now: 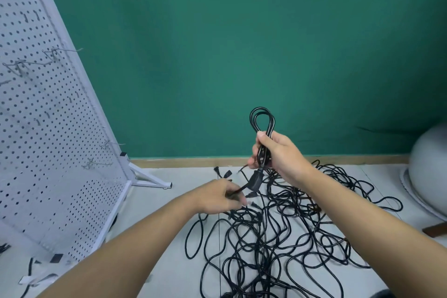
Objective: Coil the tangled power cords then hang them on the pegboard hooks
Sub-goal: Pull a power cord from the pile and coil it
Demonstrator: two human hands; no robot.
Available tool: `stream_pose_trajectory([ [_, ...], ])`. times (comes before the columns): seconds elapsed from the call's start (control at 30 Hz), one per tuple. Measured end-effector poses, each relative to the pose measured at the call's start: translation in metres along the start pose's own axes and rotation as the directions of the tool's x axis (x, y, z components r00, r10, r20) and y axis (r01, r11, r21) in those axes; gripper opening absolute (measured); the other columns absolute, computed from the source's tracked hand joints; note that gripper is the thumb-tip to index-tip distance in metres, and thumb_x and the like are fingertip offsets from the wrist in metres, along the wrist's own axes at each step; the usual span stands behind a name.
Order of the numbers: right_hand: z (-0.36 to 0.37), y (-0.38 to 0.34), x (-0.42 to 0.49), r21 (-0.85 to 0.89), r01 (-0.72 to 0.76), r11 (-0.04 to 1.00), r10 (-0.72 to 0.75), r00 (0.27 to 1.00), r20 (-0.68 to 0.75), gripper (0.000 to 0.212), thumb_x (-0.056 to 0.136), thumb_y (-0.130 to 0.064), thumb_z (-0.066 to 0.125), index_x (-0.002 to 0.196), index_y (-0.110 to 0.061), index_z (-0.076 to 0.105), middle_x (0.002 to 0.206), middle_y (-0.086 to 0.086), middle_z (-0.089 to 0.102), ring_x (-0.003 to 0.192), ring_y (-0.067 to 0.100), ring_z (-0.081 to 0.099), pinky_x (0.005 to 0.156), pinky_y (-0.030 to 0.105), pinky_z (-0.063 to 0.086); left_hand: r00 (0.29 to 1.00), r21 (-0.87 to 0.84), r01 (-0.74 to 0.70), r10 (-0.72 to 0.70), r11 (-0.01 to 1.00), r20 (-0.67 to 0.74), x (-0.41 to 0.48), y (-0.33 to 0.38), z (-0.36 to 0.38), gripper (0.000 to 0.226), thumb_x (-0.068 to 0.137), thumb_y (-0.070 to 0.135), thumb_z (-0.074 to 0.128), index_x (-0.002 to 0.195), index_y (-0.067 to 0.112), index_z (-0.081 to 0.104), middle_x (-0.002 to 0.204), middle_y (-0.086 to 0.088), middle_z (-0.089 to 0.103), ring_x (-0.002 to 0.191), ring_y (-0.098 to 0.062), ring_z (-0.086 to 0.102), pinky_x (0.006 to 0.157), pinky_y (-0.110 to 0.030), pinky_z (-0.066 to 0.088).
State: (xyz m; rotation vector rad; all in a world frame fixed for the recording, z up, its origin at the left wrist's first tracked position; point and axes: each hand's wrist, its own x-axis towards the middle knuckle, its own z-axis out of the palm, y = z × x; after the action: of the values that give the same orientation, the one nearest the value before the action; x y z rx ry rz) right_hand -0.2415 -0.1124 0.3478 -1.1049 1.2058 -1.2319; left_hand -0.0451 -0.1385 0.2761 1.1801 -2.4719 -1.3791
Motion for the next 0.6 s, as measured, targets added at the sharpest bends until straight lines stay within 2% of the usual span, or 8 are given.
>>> stream_pose_trajectory([
  [0.07, -0.005, 0.001, 0.001, -0.086, 0.018, 0.996, -0.023, 0.998, -0.056, 0.024, 0.111, -0.028, 0.045, 0.093, -0.012, 0.048, 0.07, 0.002, 0.062, 0.059, 0.024, 0.063, 0.067, 0.038, 0.053, 0.998, 0.1, 0.009, -0.003, 0.995, -0.063, 0.002, -0.011, -0.002, 0.01, 0.1, 0.027, 0.065, 0.097, 0.025, 0.074, 0.099, 0.006, 0.077, 0.099, -0.015, 0.07, 0.097, -0.035, 0.053],
  [0.13, -0.009, 0.003, 0.0, -0.254, 0.035, 0.967, -0.066, 0.991, -0.116, 0.025, 0.11, -0.029, 0.045, 0.092, -0.012, 0.049, 0.07, 0.0, 0.065, 0.056, 0.024, 0.064, 0.065, 0.036, 0.05, 0.992, 0.119, 0.052, -0.038, 0.992, -0.118, 0.001, -0.018, -0.007, 0.013, 0.1, 0.034, 0.065, 0.091, 0.029, 0.072, 0.096, 0.0, 0.077, 0.092, -0.021, 0.069, 0.089, -0.034, 0.055],
  [0.23, -0.013, 0.006, -0.002, -0.575, 0.02, 0.818, -0.113, 0.985, -0.127, 0.027, 0.11, -0.031, 0.044, 0.094, -0.01, 0.053, 0.076, 0.001, 0.074, 0.062, 0.023, 0.072, 0.061, 0.03, 0.048, 0.973, 0.124, 0.025, 0.005, 0.992, -0.231, -0.002, -0.015, -0.016, 0.02, 0.099, 0.033, 0.067, 0.078, 0.032, 0.068, 0.088, -0.001, 0.075, 0.077, -0.016, 0.06, 0.073, -0.028, 0.047],
  [0.3, -0.016, 0.008, -0.003, -0.64, -0.018, 0.769, -0.071, 0.991, -0.112, 0.024, 0.109, -0.031, 0.045, 0.099, -0.01, 0.054, 0.083, 0.001, 0.077, 0.066, 0.019, 0.075, 0.062, 0.029, 0.048, 0.945, 0.068, -0.027, 0.048, 0.997, -0.322, -0.006, -0.005, -0.022, 0.018, 0.097, 0.031, 0.069, 0.08, 0.026, 0.072, 0.082, 0.002, 0.074, 0.075, -0.015, 0.065, 0.071, -0.03, 0.048],
  [0.37, -0.02, 0.009, -0.003, -0.612, -0.053, 0.789, 0.001, 0.996, -0.085, 0.023, 0.109, -0.03, 0.047, 0.101, -0.009, 0.053, 0.085, 0.002, 0.078, 0.071, 0.02, 0.077, 0.064, 0.034, 0.054, 0.916, -0.014, -0.085, 0.072, 0.996, -0.395, -0.008, 0.004, -0.027, 0.016, 0.096, 0.03, 0.071, 0.083, 0.022, 0.075, 0.072, 0.0, 0.073, 0.066, -0.022, 0.07, 0.06, -0.032, 0.049],
  [0.43, -0.018, 0.009, -0.005, -0.612, -0.079, 0.787, 0.088, 0.996, -0.015, 0.025, 0.109, -0.032, 0.049, 0.106, -0.008, 0.055, 0.087, 0.002, 0.079, 0.075, 0.019, 0.078, 0.074, 0.043, 0.06, 0.886, -0.034, -0.108, 0.081, 0.994, -0.457, -0.01, 0.014, -0.03, 0.015, 0.095, 0.028, 0.073, 0.086, 0.017, 0.078, 0.06, 0.003, 0.067, 0.049, -0.011, 0.062, 0.049, -0.02, 0.041],
  [0.5, -0.016, 0.009, -0.008, -0.706, -0.058, 0.705, 0.134, 0.99, 0.053, 0.03, 0.108, -0.04, 0.048, 0.108, -0.011, 0.057, 0.088, -0.003, 0.079, 0.071, 0.012, 0.075, 0.077, 0.04, 0.056, 0.836, 0.008, -0.157, 0.137, 0.988, -0.532, -0.008, 0.021, -0.034, 0.013, 0.092, 0.027, 0.077, 0.088, 0.016, 0.081, 0.063, 0.008, 0.065, 0.049, -0.002, 0.054, 0.053, -0.012, 0.038],
  [0.6, -0.013, 0.008, -0.008, -0.735, 0.001, 0.678, 0.109, 0.989, 0.102, 0.035, 0.107, -0.047, 0.045, 0.108, -0.016, 0.061, 0.084, -0.008, 0.077, 0.068, 0.011, 0.061, 0.072, 0.036, 0.051, 0.769, 0.153, -0.199, 0.251, 0.968, -0.588, -0.007, 0.026, -0.04, 0.013, 0.089, 0.033, 0.079, 0.095, 0.023, 0.084, 0.081, 0.011, 0.067, 0.07, 0.001, 0.056, 0.066, -0.014, 0.038],
])
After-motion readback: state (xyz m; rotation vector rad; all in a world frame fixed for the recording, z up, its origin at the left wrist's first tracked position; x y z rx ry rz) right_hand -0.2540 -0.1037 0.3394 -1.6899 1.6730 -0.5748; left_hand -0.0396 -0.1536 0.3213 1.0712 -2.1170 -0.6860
